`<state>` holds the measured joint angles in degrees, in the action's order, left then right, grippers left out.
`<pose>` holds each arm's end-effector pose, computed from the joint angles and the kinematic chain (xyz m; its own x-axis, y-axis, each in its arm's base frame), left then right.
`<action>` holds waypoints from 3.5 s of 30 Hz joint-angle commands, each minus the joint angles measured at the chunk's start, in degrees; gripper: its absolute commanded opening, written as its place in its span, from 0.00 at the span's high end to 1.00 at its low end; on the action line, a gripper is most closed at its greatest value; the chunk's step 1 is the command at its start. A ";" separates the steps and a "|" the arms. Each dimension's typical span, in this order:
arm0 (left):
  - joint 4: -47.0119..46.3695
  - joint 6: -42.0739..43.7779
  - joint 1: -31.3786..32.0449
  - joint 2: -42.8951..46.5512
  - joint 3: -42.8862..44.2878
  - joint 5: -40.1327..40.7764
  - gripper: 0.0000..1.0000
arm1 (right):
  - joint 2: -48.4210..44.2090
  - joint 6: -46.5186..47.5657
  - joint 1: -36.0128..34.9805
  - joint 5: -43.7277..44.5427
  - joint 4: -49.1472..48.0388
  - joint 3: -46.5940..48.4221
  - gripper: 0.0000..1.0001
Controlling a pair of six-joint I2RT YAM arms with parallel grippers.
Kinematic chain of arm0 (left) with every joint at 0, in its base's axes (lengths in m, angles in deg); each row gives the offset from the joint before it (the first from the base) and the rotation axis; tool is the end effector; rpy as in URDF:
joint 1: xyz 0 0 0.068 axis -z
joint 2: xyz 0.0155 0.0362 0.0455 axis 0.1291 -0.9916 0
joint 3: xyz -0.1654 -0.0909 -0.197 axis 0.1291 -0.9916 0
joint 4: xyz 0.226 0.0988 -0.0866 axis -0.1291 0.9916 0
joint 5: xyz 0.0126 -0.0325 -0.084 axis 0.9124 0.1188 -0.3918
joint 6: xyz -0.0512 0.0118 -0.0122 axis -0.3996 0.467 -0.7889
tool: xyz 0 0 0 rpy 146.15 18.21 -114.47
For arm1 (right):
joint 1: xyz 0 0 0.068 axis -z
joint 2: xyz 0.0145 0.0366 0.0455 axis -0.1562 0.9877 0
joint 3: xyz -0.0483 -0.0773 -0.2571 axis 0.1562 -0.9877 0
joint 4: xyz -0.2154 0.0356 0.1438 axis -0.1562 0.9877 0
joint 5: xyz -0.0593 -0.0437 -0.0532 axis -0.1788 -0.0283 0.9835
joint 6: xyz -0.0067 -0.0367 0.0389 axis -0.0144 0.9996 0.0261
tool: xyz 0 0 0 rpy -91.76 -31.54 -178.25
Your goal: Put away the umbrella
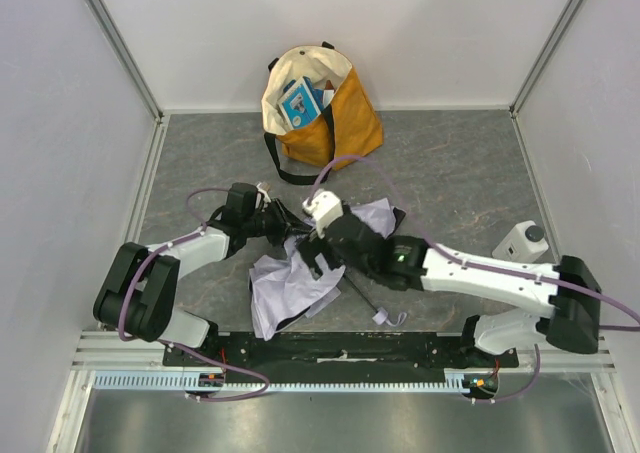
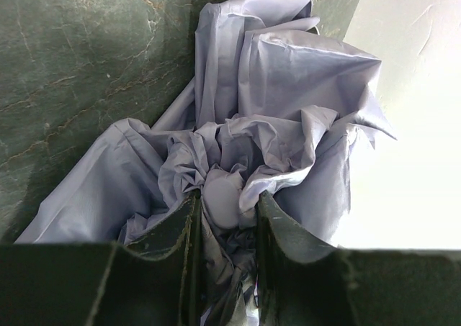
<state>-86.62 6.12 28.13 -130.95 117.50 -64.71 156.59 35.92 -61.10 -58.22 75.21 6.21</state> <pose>0.2514 -0.1161 0.1696 -0.8854 -0.4646 -0.0154 -0.2363 0.4784 -0.8458 0.1193 0.2876 0.2892 -0.3505 -0.3984 -0.8476 -0.6929 0.7192 -0.0515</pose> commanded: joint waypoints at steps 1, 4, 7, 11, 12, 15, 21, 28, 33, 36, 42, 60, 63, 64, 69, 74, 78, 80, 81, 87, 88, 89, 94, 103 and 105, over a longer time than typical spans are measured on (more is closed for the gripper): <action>-2.44 -1.52 0.12 1.31 1.16 -4.58 0.98 | -4.00 -0.19 8.63 -15.81 -1.84 -3.46 0.02; -2.53 -1.16 0.12 1.83 1.78 -5.46 0.98 | -6.11 -0.01 11.63 -20.84 -2.27 -5.31 0.02; -4.81 -1.16 0.03 2.54 1.96 -7.83 0.98 | -5.86 0.51 16.54 -27.95 -3.24 -6.37 0.02; -9.82 -2.22 0.12 4.21 1.87 -12.57 0.98 | -4.18 0.96 20.95 -37.00 -4.73 -7.77 0.02; -10.61 -2.30 0.12 4.99 1.87 -13.28 0.98 | -4.27 0.70 20.95 -37.89 -5.43 -8.04 0.02; -13.77 -3.18 0.21 6.93 2.31 -15.74 0.98 | -4.18 -0.45 21.04 -38.95 -7.02 -8.30 0.02; -15.98 -3.53 1.17 9.74 4.33 -18.21 0.98 | -3.57 -4.83 21.22 -42.29 -11.14 -8.91 0.02; -19.23 -3.98 3.28 10.27 5.65 -21.63 0.98 | -2.25 -8.27 21.30 -44.22 -15.72 -9.62 0.16; -23.09 -4.41 3.37 10.89 4.95 -24.62 0.98 | -3.12 -8.09 21.65 -48.08 -18.35 -10.06 0.32; -28.26 -5.99 3.64 11.50 3.89 -26.29 0.98 | -3.56 -8.54 22.10 -50.55 -19.94 -10.59 0.43; -32.50 -7.49 4.25 13.35 3.36 -27.52 0.98 | -5.23 -12.31 22.36 -52.31 -24.07 -11.29 0.75; 29.88 30.20 4.16 26.70 35.35 10.75 0.15 | -18.60 -0.99 22.71 -4.64 14.92 4.86 1.00; 32.18 32.23 4.16 31.00 34.57 16.94 0.15 | -14.92 2.44 22.71 10.04 22.31 12.15 1.00; 32.44 32.67 4.25 32.41 34.13 17.21 0.15 | -13.51 3.41 22.71 16.44 23.90 14.26 1.00; 33.68 33.73 4.25 37.42 32.72 16.43 0.16 | -7.88 17.44 22.71 36.70 20.42 20.96 1.00; 34.46 33.03 4.16 41.73 29.91 15.19 0.18 | -0.51 41.51 22.10 50.67 4.26 20.88 1.00; 35.70 33.11 4.16 46.91 26.05 17.03 0.19 | 1.88 68.31 20.96 56.14 -25.12 9.66 1.00; 36.58 32.68 4.16 49.81 23.85 18.35 0.19 | 3.02 74.67 20.34 56.06 -35.19 4.73 1.00; 36.67 32.33 4.16 51.04 22.62 18.62 0.19 | 3.90 76.87 20.34 56.49 -39.67 2.79 1.00; 35.96 29.86 4.16 57.38 16.55 18.53 0.20 | 10.13 77.94 17.53 56.84 -49.97 -5.47 1.00; 35.96 30.21 4.16 57.73 16.20 18.79 0.20 | 11.71 78.99 16.83 57.80 -53.83 -7.49 1.00; 36.14 30.56 4.25 58.00 16.02 18.97 0.20 | 13.73 79.53 16.30 58.94 -56.74 -8.21 1.00; 37.02 32.32 4.16 58.26 15.58 20.02 0.21 | 22.43 77.53 11.04 64.13 -66.53 -11.38 1.00; 39.83 32.94 4.16 61.60 14.09 22.92 0.21 | 30.53 12.30 2.68 43.96 3.69 5.32 1.00; 40.27 32.85 4.16 62.13 13.74 23.36 0.21 | 30.62 7.48 2.15 37.10 5.45 4.97 1.00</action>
<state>-47.36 36.85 32.30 -70.29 131.62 -43.22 187.43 65.18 -58.24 -10.16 62.58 10.14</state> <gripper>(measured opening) 0.793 0.292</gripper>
